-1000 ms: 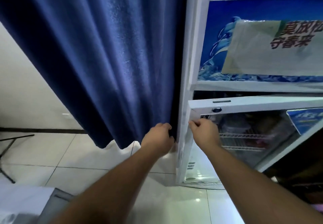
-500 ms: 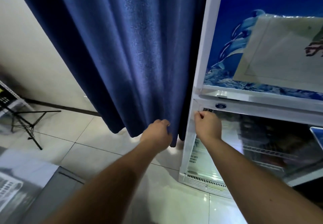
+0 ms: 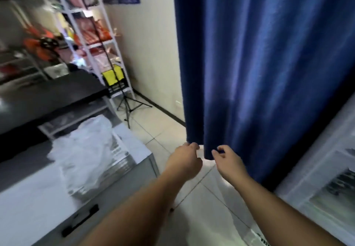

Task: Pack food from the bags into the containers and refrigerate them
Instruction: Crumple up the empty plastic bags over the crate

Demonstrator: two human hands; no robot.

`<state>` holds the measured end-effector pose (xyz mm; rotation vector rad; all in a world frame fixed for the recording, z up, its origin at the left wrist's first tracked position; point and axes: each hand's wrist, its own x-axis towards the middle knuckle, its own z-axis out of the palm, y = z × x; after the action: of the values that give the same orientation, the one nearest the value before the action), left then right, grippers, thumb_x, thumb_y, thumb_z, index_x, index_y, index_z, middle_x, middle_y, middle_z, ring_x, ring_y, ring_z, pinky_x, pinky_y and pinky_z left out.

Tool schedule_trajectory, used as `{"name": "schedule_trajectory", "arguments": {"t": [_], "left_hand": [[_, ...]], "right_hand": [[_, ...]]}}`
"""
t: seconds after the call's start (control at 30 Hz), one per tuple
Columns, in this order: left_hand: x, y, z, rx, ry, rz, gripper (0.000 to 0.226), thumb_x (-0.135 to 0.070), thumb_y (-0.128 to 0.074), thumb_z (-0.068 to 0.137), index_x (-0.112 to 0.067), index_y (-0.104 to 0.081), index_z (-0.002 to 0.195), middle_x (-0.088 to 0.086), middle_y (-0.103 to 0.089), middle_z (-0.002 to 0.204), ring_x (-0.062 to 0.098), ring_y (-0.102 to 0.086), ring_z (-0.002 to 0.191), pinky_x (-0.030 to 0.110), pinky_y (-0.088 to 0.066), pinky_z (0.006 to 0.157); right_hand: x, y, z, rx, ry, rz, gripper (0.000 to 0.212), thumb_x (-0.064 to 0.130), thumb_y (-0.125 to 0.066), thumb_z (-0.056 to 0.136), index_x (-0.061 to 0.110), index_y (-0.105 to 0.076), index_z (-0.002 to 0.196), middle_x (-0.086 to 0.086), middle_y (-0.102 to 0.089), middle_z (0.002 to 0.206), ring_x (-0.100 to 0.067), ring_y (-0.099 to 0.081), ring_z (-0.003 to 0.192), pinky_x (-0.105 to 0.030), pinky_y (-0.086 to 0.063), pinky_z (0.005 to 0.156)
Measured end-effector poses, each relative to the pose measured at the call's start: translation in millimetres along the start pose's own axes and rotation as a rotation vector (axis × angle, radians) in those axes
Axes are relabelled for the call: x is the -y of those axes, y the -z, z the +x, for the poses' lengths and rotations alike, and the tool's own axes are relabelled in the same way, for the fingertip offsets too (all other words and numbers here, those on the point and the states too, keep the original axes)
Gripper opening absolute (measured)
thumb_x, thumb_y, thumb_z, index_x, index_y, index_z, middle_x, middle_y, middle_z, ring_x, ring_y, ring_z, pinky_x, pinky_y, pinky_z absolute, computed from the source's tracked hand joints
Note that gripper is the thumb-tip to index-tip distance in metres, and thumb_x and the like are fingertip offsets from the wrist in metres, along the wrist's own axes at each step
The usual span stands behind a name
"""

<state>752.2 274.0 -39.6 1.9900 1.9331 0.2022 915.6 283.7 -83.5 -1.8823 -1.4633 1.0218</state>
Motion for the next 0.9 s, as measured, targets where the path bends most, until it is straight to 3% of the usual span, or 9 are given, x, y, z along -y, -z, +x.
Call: {"name": "schedule_trajectory", "arguments": {"t": [0.13, 0.23, 0.4, 0.5, 0.7, 0.9], "left_hand": [[89.8, 32.0, -22.3, -0.093, 0.164, -0.025, 0.052, -0.029, -0.055, 0.095, -0.026, -0.053, 0.147, 0.002, -0.056, 0.144, 0.027, -0.058, 0.126, 0.043, -0.053, 0.103], [152.2, 51.9, -44.5, -0.150, 0.242, -0.039, 0.048, -0.034, -0.056, 0.098, -0.025, -0.054, 0.145, 0.004, -0.057, 0.143, 0.029, -0.057, 0.128, 0.043, -0.051, 0.104], [249.5, 80.8, -80.0, -0.263, 0.309, -0.038, 0.049, -0.039, -0.058, 0.095, -0.026, -0.055, 0.142, 0.001, -0.058, 0.141, 0.026, -0.057, 0.126, 0.043, -0.051, 0.102], [298.4, 89.4, -94.6, -0.314, 0.305, 0.016, 0.058, -0.050, -0.063, 0.091, -0.028, -0.053, 0.145, -0.002, -0.054, 0.145, 0.024, -0.051, 0.132, 0.043, -0.045, 0.109], [363.3, 79.1, -117.7, -0.264, 0.359, -0.033, 0.085, -0.064, -0.066, 0.085, -0.040, -0.030, 0.158, -0.005, -0.022, 0.171, 0.022, -0.020, 0.157, 0.046, -0.022, 0.125], [406.4, 81.6, -109.1, -0.261, 0.418, -0.099, 0.101, -0.060, -0.071, 0.087, -0.040, -0.010, 0.164, -0.003, -0.011, 0.174, 0.023, -0.014, 0.160, 0.046, -0.028, 0.124]], "right_hand": [[70.7, -73.6, -13.9, 0.206, 0.145, -0.033, 0.046, 0.049, -0.053, 0.100, 0.030, -0.048, 0.142, 0.005, -0.064, 0.119, -0.018, -0.061, 0.102, -0.034, -0.048, 0.084], [113.1, -129.1, -26.2, 0.307, 0.235, -0.100, 0.052, 0.050, -0.053, 0.101, 0.031, -0.044, 0.148, 0.000, -0.061, 0.137, -0.021, -0.060, 0.114, -0.035, -0.048, 0.090], [167.0, -216.6, -41.6, 0.401, 0.349, -0.197, 0.055, 0.050, -0.060, 0.097, 0.036, -0.042, 0.147, 0.001, -0.056, 0.141, -0.019, -0.059, 0.117, -0.040, -0.053, 0.097], [189.3, -262.7, -47.9, 0.395, 0.416, -0.279, 0.058, 0.051, -0.061, 0.095, 0.037, -0.041, 0.147, -0.001, -0.054, 0.145, -0.023, -0.056, 0.125, -0.043, -0.048, 0.105], [205.8, -322.7, -59.1, 0.469, 0.517, -0.329, 0.078, 0.046, -0.069, 0.093, 0.044, -0.026, 0.158, 0.003, -0.034, 0.162, -0.020, -0.038, 0.146, -0.041, -0.039, 0.115], [223.5, -366.0, -44.8, 0.512, 0.630, -0.461, 0.099, 0.037, -0.080, 0.087, 0.042, -0.014, 0.161, 0.006, -0.030, 0.166, -0.018, -0.033, 0.150, -0.039, -0.037, 0.117]]}}
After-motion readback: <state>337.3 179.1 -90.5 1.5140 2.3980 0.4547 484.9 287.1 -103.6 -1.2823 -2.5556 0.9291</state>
